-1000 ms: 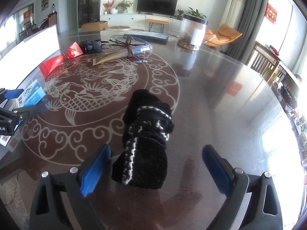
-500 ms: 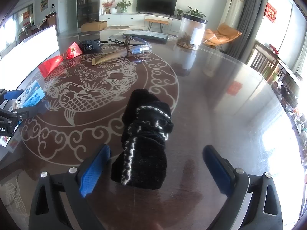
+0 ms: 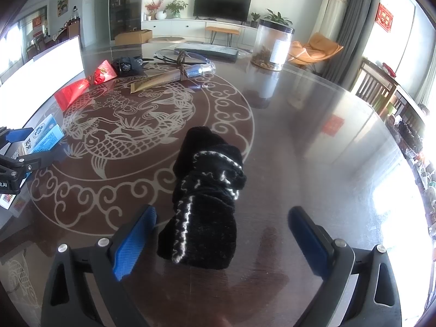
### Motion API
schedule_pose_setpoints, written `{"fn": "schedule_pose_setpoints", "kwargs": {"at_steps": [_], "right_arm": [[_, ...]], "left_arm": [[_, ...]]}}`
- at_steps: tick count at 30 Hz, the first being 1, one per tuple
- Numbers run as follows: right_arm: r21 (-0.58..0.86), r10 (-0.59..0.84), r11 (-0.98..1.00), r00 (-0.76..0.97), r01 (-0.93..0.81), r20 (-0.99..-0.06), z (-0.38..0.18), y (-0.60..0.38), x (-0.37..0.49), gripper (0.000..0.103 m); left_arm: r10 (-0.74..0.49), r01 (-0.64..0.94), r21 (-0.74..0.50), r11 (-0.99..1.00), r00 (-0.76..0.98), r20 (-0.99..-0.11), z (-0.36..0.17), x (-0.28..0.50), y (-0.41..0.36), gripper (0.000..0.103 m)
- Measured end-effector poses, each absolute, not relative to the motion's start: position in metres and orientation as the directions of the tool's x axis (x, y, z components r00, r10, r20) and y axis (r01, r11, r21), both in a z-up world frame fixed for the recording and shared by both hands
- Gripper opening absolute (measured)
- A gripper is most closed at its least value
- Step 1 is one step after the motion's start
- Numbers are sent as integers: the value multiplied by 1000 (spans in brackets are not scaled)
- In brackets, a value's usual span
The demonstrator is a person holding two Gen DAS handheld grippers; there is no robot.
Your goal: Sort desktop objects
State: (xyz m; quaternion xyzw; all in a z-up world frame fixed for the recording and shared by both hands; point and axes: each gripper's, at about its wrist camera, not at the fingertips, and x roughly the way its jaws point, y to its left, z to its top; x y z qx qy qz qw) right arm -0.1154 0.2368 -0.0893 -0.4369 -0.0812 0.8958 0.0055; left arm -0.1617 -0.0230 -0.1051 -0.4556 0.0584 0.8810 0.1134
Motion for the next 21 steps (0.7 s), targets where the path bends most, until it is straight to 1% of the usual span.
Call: {"fn": "schedule_pose_setpoints", "kwargs": {"at_steps": [21], "right_arm": [[-146,78,-988,-617,60,-783,-90,238,-116,98]], "left_arm": [[147,-253,0,-967,-559,-816,-105,-162,-23,103]]}}
